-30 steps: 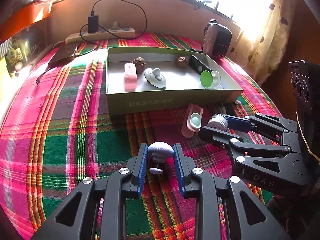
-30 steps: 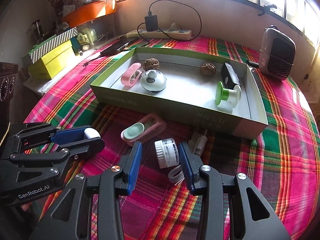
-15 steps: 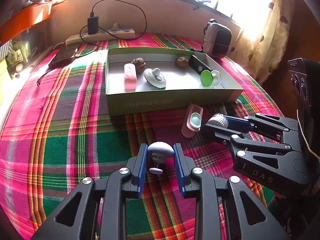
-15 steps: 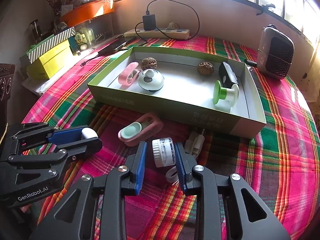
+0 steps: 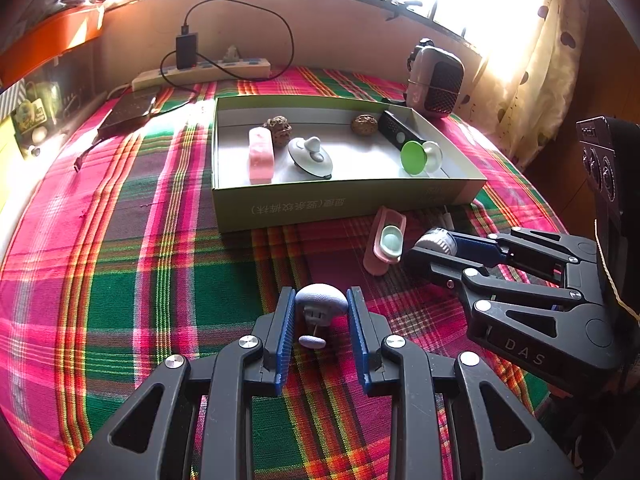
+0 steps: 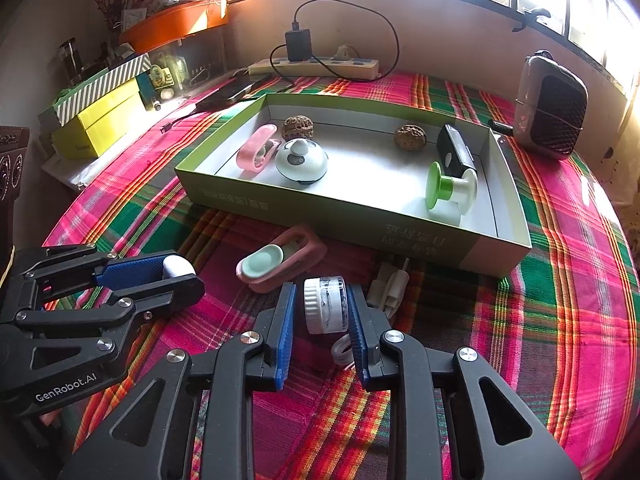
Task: Organize objects
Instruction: 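Close the right tool on the white round brush head, then carry the white knob and the brush head toward the tray with both tools, then lower the brush head into the tray with the right tool while the left tool lowers the knob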
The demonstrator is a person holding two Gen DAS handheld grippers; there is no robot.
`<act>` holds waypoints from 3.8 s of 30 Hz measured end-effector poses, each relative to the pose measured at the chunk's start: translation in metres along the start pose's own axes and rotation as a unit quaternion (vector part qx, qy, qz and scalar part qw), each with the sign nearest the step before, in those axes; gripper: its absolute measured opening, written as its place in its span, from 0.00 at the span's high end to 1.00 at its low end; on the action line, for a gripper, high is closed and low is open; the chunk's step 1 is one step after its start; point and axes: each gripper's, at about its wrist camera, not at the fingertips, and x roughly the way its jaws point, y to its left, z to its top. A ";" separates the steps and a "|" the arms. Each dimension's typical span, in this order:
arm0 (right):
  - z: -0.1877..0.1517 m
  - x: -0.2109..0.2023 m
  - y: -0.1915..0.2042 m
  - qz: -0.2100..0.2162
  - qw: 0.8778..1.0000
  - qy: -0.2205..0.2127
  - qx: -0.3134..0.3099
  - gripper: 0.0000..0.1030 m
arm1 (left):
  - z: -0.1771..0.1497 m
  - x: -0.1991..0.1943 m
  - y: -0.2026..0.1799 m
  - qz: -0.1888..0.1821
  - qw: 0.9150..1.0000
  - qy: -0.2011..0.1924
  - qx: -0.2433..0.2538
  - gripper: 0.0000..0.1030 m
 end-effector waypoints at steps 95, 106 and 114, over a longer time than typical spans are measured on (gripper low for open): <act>0.122 0.047 -0.047 0.059 0.998 -0.015 -0.001 0.81 | 0.102 0.041 0.055 0.026 1.000 -0.012 0.005 0.77; 0.134 0.075 -0.044 0.066 0.998 0.008 -0.011 0.81 | 0.105 0.056 0.067 0.031 1.000 0.002 -0.003 0.77; 0.137 0.087 -0.041 0.070 0.997 0.021 -0.014 0.81 | 0.105 0.056 0.074 0.034 0.999 0.004 -0.003 0.77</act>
